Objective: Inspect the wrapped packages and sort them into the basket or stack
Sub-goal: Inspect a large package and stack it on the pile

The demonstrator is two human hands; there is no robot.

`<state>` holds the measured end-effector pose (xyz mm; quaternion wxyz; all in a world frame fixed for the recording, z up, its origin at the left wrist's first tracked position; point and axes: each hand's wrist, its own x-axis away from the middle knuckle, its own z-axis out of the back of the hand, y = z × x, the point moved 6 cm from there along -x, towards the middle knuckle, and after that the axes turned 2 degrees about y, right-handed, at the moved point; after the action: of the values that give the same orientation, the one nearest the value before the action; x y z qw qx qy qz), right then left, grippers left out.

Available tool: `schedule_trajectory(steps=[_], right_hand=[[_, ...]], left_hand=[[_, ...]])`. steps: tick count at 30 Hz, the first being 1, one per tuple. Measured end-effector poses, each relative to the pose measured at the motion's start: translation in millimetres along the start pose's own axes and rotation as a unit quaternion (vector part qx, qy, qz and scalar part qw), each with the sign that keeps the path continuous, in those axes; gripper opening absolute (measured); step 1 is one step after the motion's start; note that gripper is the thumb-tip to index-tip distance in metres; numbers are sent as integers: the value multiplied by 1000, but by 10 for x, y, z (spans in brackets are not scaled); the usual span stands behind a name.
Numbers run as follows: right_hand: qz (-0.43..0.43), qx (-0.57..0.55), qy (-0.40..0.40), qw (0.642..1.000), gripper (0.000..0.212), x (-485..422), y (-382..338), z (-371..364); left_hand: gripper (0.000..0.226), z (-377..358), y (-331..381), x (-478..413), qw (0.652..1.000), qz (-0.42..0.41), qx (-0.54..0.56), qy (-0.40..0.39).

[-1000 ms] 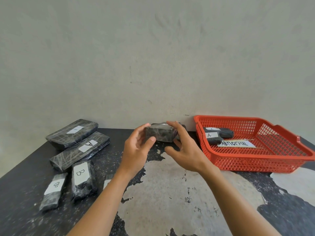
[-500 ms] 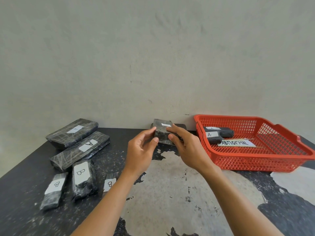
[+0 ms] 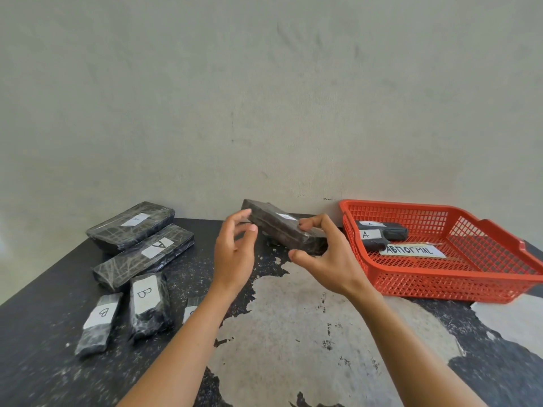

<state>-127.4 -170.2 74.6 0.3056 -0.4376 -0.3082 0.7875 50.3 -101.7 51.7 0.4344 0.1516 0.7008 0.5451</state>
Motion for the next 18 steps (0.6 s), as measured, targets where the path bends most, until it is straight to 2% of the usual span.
schedule_trajectory(steps=[2,5,7,10,13,18], right_hand=[[10,-23,-39,999,41,10,2,-2],[30,-71,-86,993,42,37,-11,-23],[28,-73,-101,992,42,45,10,-45],[8,-38,-109,993,36,29,53,-77],[-2,2,-113,994,33,28,104,-141],[2,28,-61,998,17,-3,180,-153]], left_hand=[[40,128,-98,-61,998,37,-43,35],[63,208,-206,-126,996,87,31,9],[62,231,-223,-142,992,95,88,-2],[54,288,-231,-138,990,89,101,31],[55,277,-214,-116,991,73,99,44],[53,177,-128,-66,993,33,105,42]])
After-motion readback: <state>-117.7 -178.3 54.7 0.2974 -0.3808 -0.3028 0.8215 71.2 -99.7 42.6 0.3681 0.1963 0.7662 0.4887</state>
